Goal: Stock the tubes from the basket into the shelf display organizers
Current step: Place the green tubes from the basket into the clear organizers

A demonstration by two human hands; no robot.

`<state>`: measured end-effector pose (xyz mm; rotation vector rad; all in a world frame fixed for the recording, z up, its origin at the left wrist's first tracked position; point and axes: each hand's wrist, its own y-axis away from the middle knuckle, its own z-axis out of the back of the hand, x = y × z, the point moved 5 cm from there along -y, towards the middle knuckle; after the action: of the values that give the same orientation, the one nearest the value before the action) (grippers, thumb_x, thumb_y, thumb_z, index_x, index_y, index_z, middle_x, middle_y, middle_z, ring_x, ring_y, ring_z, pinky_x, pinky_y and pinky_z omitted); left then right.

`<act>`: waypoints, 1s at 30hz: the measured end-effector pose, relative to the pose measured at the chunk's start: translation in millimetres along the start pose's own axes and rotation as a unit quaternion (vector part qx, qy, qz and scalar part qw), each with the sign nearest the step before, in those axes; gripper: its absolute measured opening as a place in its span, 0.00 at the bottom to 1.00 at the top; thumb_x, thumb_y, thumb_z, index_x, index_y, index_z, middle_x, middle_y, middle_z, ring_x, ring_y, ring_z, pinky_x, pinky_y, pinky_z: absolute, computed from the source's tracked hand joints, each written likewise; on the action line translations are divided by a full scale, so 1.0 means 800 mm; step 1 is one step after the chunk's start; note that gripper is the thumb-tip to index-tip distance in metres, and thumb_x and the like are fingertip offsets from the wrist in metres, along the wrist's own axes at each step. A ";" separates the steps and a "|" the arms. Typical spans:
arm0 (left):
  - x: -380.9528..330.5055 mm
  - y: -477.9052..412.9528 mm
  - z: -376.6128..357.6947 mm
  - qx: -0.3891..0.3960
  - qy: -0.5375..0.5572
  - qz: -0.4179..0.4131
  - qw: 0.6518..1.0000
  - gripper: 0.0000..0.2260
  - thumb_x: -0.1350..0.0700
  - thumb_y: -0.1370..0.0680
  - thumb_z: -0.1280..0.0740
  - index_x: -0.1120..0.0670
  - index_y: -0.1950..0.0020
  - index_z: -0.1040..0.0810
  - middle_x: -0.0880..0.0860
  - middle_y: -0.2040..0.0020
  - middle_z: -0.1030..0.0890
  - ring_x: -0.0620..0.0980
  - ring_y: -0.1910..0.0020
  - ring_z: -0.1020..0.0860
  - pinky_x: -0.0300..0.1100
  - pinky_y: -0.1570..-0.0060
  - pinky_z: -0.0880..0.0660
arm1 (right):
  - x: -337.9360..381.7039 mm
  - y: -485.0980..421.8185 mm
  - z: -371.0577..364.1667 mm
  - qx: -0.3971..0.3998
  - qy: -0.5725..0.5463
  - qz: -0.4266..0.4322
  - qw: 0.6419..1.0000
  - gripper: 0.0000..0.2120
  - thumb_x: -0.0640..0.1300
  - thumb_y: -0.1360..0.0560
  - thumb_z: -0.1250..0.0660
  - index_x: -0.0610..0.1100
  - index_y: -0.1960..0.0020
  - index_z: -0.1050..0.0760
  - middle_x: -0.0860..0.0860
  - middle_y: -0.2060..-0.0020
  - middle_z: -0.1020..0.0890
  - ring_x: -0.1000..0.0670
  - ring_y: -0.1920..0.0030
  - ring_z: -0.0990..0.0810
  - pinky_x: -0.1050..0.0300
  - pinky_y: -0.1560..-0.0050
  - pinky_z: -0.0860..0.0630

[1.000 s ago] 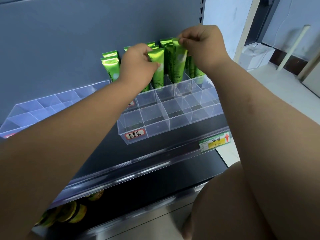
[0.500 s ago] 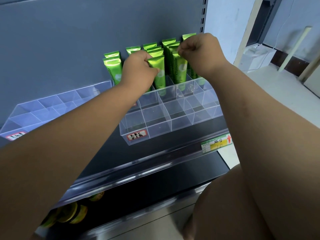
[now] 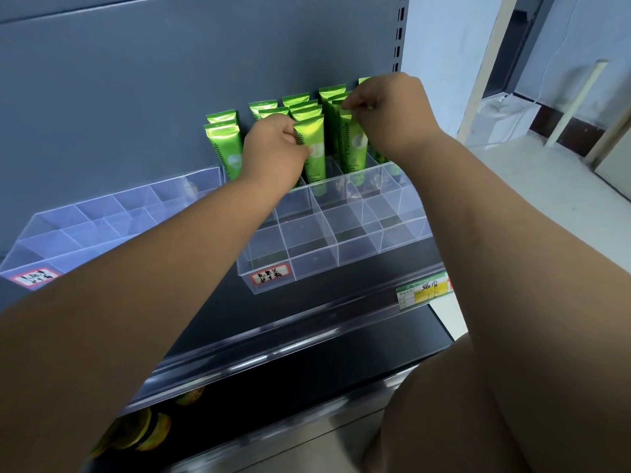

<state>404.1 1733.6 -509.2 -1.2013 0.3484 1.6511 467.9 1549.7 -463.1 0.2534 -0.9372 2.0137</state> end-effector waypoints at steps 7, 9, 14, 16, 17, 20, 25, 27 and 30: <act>0.005 0.000 -0.001 -0.006 0.013 -0.003 1.000 0.14 0.63 0.28 0.23 0.48 0.61 0.26 0.51 0.64 0.24 0.52 0.59 0.21 0.54 0.49 0.17 | -0.006 -0.001 -0.001 -0.010 0.015 0.004 1.000 0.18 0.34 0.25 0.38 0.47 0.44 0.14 0.50 0.47 0.14 0.48 0.46 0.18 0.65 0.49 0.29; 0.004 0.001 0.000 -0.005 0.013 -0.006 1.000 0.14 0.63 0.28 0.23 0.48 0.61 0.25 0.50 0.64 0.23 0.53 0.59 0.21 0.54 0.49 0.17 | -0.006 -0.001 -0.002 -0.012 0.016 0.005 1.000 0.18 0.33 0.25 0.38 0.47 0.44 0.14 0.49 0.46 0.14 0.48 0.46 0.18 0.65 0.50 0.29; 0.002 0.001 -0.002 0.009 0.002 -0.018 1.000 0.09 0.63 0.28 0.24 0.57 0.58 0.23 0.52 0.64 0.22 0.59 0.57 0.18 0.56 0.50 0.17 | -0.003 -0.002 -0.003 -0.014 0.018 0.009 1.000 0.18 0.33 0.25 0.38 0.47 0.44 0.14 0.50 0.46 0.14 0.48 0.46 0.18 0.65 0.50 0.29; 0.001 0.001 -0.001 0.010 -0.005 -0.025 1.000 0.10 0.62 0.28 0.24 0.62 0.54 0.23 0.57 0.62 0.20 0.64 0.53 0.17 0.57 0.51 0.17 | -0.001 -0.001 -0.004 -0.017 0.017 0.011 1.000 0.18 0.33 0.25 0.38 0.47 0.45 0.14 0.50 0.47 0.14 0.48 0.46 0.18 0.63 0.49 0.27; 0.001 0.002 -0.001 0.010 -0.007 -0.027 1.000 0.11 0.62 0.28 0.24 0.64 0.53 0.23 0.60 0.61 0.19 0.64 0.52 0.17 0.57 0.51 0.17 | -0.001 -0.001 -0.004 -0.019 0.016 0.011 1.000 0.18 0.33 0.25 0.38 0.47 0.45 0.14 0.50 0.47 0.14 0.48 0.46 0.18 0.62 0.48 0.26; 0.001 0.002 -0.001 0.012 -0.007 -0.025 1.000 0.10 0.62 0.28 0.23 0.63 0.53 0.23 0.59 0.60 0.19 0.64 0.52 0.17 0.56 0.50 0.17 | -0.001 0.000 -0.004 -0.025 0.019 0.013 0.999 0.18 0.33 0.25 0.38 0.47 0.45 0.14 0.49 0.47 0.14 0.47 0.47 0.18 0.61 0.48 0.25; 0.005 0.005 -0.003 0.017 0.008 -0.016 1.000 0.09 0.61 0.27 0.23 0.53 0.59 0.22 0.58 0.58 0.16 0.60 0.53 0.16 0.56 0.51 0.17 | -0.001 -0.001 -0.002 -0.025 0.038 0.021 0.999 0.19 0.32 0.25 0.39 0.46 0.45 0.14 0.48 0.47 0.14 0.46 0.46 0.18 0.62 0.50 0.28; 0.008 0.006 -0.002 0.015 0.013 -0.012 1.000 0.09 0.59 0.27 0.23 0.51 0.60 0.22 0.57 0.59 0.16 0.58 0.54 0.16 0.55 0.50 0.17 | 0.000 0.000 -0.001 -0.025 0.041 0.024 0.999 0.19 0.32 0.25 0.40 0.46 0.45 0.14 0.48 0.48 0.14 0.46 0.46 0.18 0.61 0.49 0.27; 0.010 0.008 -0.002 0.013 0.017 -0.005 1.000 0.09 0.58 0.27 0.23 0.49 0.60 0.22 0.55 0.58 0.16 0.56 0.54 0.15 0.54 0.50 0.17 | 0.002 0.001 -0.001 -0.026 0.037 0.029 0.999 0.19 0.32 0.25 0.39 0.46 0.45 0.14 0.48 0.48 0.14 0.46 0.46 0.18 0.59 0.48 0.25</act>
<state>399.9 1734.1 -518.8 -1.2100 0.3832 1.6151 466.1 1550.6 -463.2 0.1247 -0.9575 2.0339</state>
